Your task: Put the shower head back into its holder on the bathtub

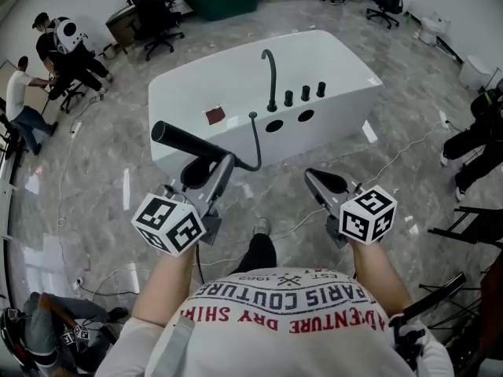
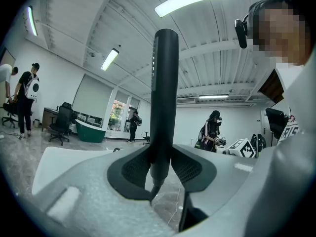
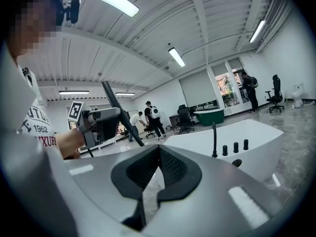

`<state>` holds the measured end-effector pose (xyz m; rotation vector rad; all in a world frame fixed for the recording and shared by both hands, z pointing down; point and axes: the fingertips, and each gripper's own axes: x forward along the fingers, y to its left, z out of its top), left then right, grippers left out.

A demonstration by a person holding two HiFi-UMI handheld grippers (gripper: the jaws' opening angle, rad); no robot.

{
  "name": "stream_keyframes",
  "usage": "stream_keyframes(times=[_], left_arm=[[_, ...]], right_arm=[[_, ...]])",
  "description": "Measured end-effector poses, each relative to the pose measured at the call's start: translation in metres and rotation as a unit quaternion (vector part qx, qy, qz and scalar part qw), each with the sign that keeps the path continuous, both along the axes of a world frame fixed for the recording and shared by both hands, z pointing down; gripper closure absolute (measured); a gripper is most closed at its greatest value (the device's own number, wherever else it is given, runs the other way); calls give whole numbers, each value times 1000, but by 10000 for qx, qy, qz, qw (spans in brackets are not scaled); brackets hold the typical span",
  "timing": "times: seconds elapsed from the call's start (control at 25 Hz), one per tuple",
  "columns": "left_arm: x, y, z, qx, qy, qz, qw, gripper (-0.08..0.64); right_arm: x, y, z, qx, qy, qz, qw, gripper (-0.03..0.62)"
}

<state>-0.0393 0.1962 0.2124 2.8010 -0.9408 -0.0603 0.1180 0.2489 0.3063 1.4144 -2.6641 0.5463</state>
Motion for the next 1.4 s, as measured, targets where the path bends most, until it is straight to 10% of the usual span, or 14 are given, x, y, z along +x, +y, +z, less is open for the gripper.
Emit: stream_keyframes(times=[0.92,1.4], left_arm=[[-64,-329,10,-227,298,-135,9992,423],[-75,-370,0,-118,319,-178,9993,423]], right_arm=[[-11,-307,60,-683,269,242,9970,586],[-62,-319,110,-1043,-34,-1070,9888,560]])
